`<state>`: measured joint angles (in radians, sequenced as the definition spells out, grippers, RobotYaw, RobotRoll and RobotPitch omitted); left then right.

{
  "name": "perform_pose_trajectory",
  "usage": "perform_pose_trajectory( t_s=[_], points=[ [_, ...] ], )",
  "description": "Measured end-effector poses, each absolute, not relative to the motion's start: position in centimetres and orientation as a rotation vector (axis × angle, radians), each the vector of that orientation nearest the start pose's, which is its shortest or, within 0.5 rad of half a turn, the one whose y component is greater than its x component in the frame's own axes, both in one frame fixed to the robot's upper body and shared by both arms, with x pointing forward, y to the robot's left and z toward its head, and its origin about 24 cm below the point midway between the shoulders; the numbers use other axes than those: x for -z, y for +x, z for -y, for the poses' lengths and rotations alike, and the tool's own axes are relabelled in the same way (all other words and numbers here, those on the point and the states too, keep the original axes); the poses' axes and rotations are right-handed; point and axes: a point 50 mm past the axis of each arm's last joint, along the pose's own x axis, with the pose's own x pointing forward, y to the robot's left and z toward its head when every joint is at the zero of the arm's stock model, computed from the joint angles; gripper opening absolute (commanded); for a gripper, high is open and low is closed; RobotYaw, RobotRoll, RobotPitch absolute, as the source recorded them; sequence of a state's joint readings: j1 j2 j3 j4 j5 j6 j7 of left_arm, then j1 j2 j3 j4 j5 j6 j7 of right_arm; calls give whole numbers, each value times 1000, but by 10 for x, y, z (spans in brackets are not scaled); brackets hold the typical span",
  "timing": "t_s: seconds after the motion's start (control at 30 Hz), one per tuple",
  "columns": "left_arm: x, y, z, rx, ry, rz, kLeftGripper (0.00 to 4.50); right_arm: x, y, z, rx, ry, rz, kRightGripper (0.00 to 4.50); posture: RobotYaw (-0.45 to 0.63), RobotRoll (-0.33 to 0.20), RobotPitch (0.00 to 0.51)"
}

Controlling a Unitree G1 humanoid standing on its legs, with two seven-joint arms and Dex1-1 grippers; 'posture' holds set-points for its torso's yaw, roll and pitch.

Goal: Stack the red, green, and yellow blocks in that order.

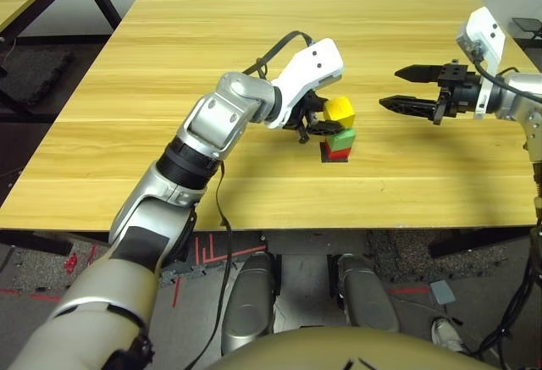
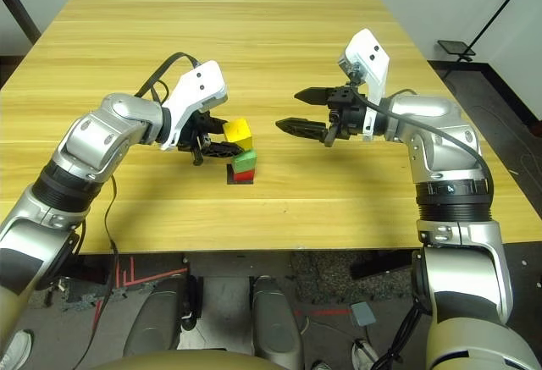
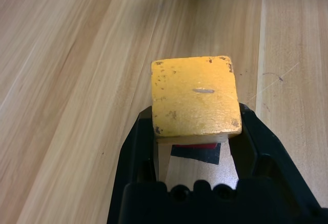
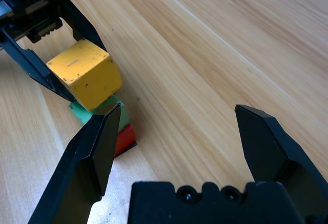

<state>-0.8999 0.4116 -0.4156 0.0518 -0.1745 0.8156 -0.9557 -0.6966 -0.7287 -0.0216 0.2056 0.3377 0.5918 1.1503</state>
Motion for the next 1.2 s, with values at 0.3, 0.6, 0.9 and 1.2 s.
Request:
perform_pose_trajectory(
  t_s=[0.3,0.6,0.9,1.2],
  points=[
    [-182,322,-60,1232,489,-341,2060,-199,324,225,-981,-236,-222,4500,50,-101,111],
    [-177,320,-55,1254,512,-363,2788,-197,324,225,-980,-231,-225,4500,49,-96,111],
    [-200,317,-55,1197,437,-263,4465,-200,324,228,-970,-208,-199,4500,75,-112,86],
    [-252,295,-129,750,108,56,4465,-226,333,284,-599,-47,-1,4500,113,-153,71]
  ],
)
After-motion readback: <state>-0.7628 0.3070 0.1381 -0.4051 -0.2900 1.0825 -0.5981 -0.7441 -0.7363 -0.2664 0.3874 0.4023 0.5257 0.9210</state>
